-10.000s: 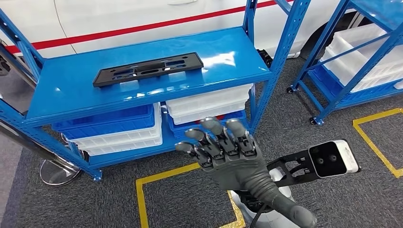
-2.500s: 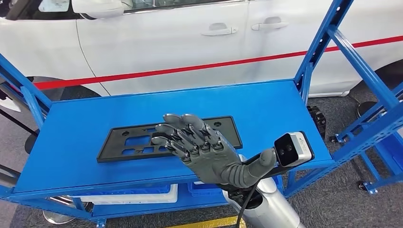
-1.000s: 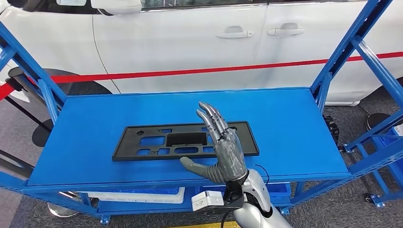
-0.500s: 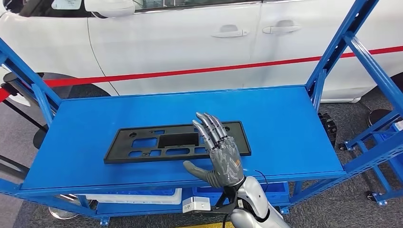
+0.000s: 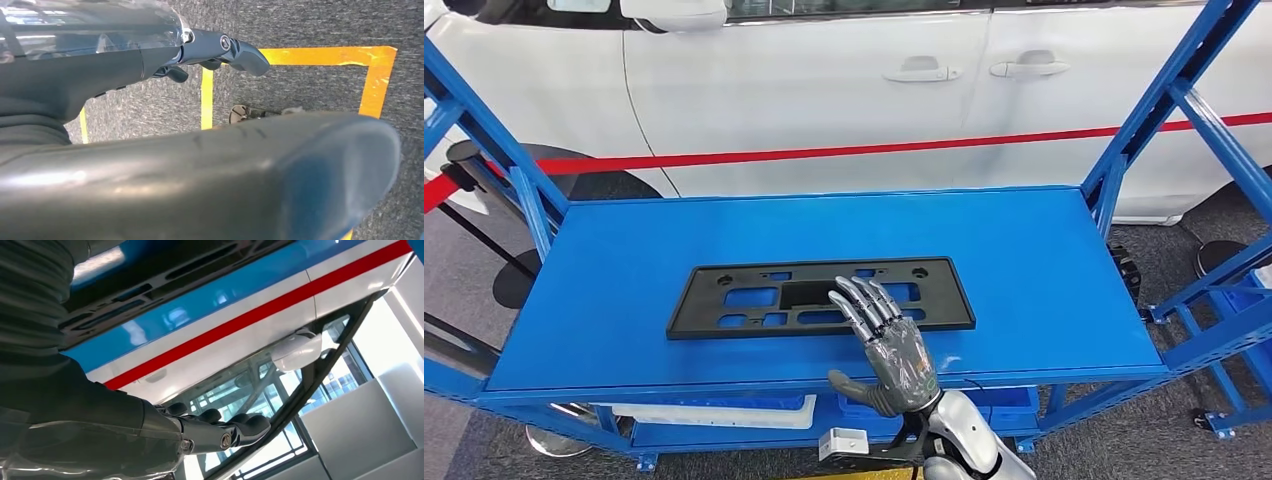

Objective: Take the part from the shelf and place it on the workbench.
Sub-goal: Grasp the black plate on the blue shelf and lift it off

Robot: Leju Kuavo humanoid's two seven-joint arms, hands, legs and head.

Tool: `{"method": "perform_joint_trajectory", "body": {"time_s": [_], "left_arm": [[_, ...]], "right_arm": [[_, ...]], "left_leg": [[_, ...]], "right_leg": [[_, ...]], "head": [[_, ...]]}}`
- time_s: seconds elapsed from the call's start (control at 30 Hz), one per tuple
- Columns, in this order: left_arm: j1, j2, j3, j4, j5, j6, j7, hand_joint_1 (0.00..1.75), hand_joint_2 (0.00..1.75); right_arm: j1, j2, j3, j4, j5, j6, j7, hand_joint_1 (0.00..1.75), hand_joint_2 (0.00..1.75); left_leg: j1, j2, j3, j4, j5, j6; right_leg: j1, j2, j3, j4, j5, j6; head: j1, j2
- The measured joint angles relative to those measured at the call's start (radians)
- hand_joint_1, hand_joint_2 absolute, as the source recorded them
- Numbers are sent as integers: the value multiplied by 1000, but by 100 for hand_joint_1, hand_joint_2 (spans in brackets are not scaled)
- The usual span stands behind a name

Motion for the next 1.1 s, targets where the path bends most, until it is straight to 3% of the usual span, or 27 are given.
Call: {"method": "perform_joint_trajectory", "body": {"time_s": [0.07,0.2,0.27,0.33,0.37,0.4,0.43,0.5,0.57,0.67,0.73,0.83,0.87,0.9,0.93,1.03,1.1], "left_arm": [[0,-1,-4,0,-3,-2,-2,0,0],[-1,-2,-12,0,-8,-6,-3,0,0],[-1,-2,-15,0,-9,-8,-3,0,0],[0,-3,-18,0,-11,-12,-2,0,0],[1,-3,-19,0,-12,-13,-2,0,0],[2,-3,-21,0,-14,-15,-2,0,0],[2,-3,-22,0,-16,-17,-2,0,0],[0,-3,-24,0,-18,-19,-1,0,0],[-3,-3,-27,0,-19,-21,-1,0,0],[-3,-4,-32,0,-19,-23,1,0,0],[-3,-5,-35,0,-19,-23,2,0,0],[-4,-9,-38,0,-19,-25,2,0,0],[-3,-10,-38,0,-19,-26,2,0,0],[-3,-10,-39,0,-20,-28,3,0,0],[-2,-11,-39,0,-20,-30,5,0,0],[-3,-12,-41,0,-20,-34,9,0,0],[-4,-12,-42,0,-18,-34,11,0,0]], "right_arm": [[-2,-12,2,13,2,-1,-1,0,175],[-14,-22,14,55,33,0,0,0,175],[-30,-22,25,79,54,4,2,0,175],[-48,-20,38,113,68,14,3,0,175],[-60,-19,44,133,71,23,4,0,175],[-73,-15,51,154,72,32,4,0,175],[-89,-10,57,173,71,41,3,0,175],[-125,7,68,210,66,56,3,0,175],[-157,26,79,244,61,69,3,0,175],[-189,51,96,289,59,83,3,0,175],[-209,68,107,318,53,94,1,0,175],[-238,91,125,366,29,110,-9,0,175],[-244,97,131,381,18,115,-13,0,175],[-249,102,135,393,8,120,-16,0,175],[-254,107,139,404,-3,125,-19,0,175],[-277,124,152,432,-40,137,-29,0,175],[-291,134,160,449,-64,146,-36,0,175]], "left_leg": [[-3,-1,-5,11,-7,-9],[-2,1,-12,27,-22,-30],[2,2,-48,108,-72,-41],[6,2,-112,242,-133,-50],[7,2,-135,289,-144,-52],[8,3,-142,301,-137,-52],[8,3,-129,270,-110,-51],[7,4,-62,128,-39,-43],[2,5,-16,26,-5,-31],[-1,3,-10,4,1,-15],[4,3,-4,-12,11,-4],[4,5,-2,-19,17,5],[3,4,-3,-18,17,6],[3,3,-4,-16,16,6],[3,2,-4,-13,14,5],[1,0,-7,5,2,-5],[-2,0,-14,15,-4,-14]], "right_leg": [[2,1,35,-77,22,-8],[2,2,34,-86,25,-28],[-2,-1,34,-89,27,-36],[-1,-3,33,-89,27,-39],[-1,-3,32,-88,27,-39],[0,-3,33,-88,27,-39],[0,-3,34,-88,26,-39],[1,-1,37,-88,26,-38],[2,0,36,-88,27,-31],[3,-2,35,-92,30,-13],[4,-1,25,-66,8,-4],[2,1,-56,109,-84,1],[1,0,-83,163,-102,3],[1,0,-96,188,-101,3],[1,0,-89,172,-80,3],[0,0,-2,-14,14,-3],[3,2,22,-74,27,-12]], "head": [[0,0],[-1,0],[-3,0],[-3,0],[-3,0],[-3,0],[-3,0],[-3,0],[-3,0],[-3,0],[-1,0],[1,0],[1,0],[1,0],[1,0],[1,0],[1,0]]}}
